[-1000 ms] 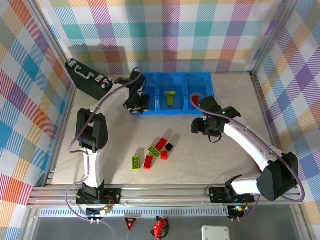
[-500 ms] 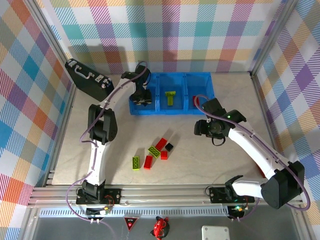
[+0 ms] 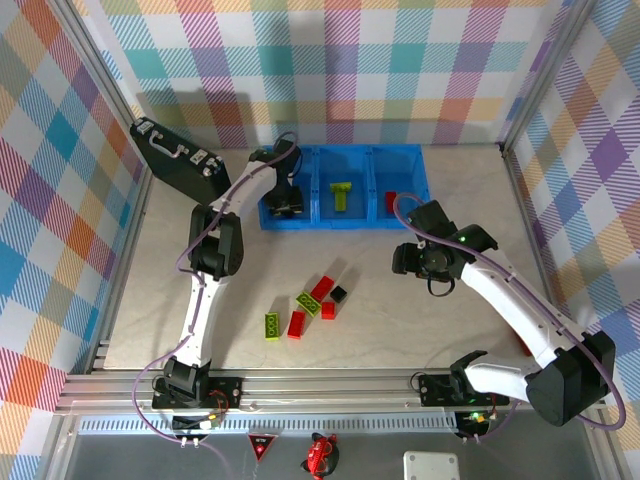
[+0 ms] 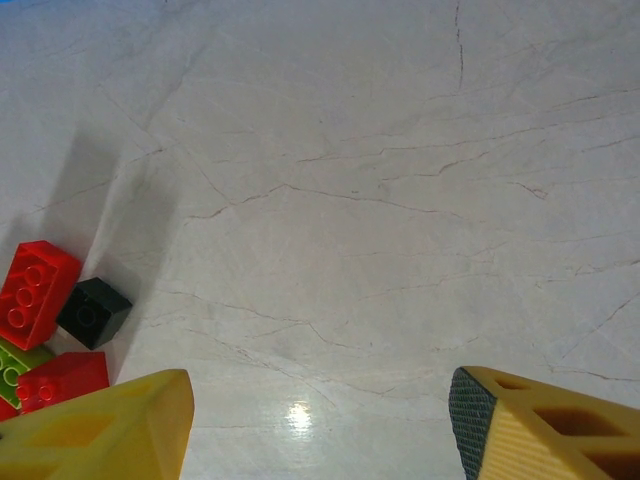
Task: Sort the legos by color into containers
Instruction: Place the lego in the container.
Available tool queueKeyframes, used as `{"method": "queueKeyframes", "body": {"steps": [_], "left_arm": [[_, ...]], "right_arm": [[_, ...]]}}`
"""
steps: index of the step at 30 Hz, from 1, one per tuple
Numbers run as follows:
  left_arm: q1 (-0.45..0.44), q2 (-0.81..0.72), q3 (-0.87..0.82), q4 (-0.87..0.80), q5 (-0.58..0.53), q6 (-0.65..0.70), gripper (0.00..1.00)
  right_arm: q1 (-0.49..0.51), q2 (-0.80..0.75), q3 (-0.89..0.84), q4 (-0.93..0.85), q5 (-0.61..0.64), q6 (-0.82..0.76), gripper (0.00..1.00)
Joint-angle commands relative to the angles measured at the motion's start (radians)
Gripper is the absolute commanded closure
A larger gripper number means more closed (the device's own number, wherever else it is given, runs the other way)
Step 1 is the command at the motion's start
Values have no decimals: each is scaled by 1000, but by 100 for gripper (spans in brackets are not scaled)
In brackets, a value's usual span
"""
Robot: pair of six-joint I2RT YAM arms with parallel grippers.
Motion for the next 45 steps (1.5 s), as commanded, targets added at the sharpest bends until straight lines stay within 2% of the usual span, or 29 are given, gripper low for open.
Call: {"method": "queueKeyframes", "body": {"steps": [1,14,45], "left_arm": [[7,19,31,-12,8,18,54],[8,0,42,3,26,19,49],[7,-105,15,-32,52,43,46]], "right_arm": [[9,-12,-13,-23,12,19,30],[9,-15,-1,-23,-2,21,30],[10,-4,-15,49,-103,47,32]]}}
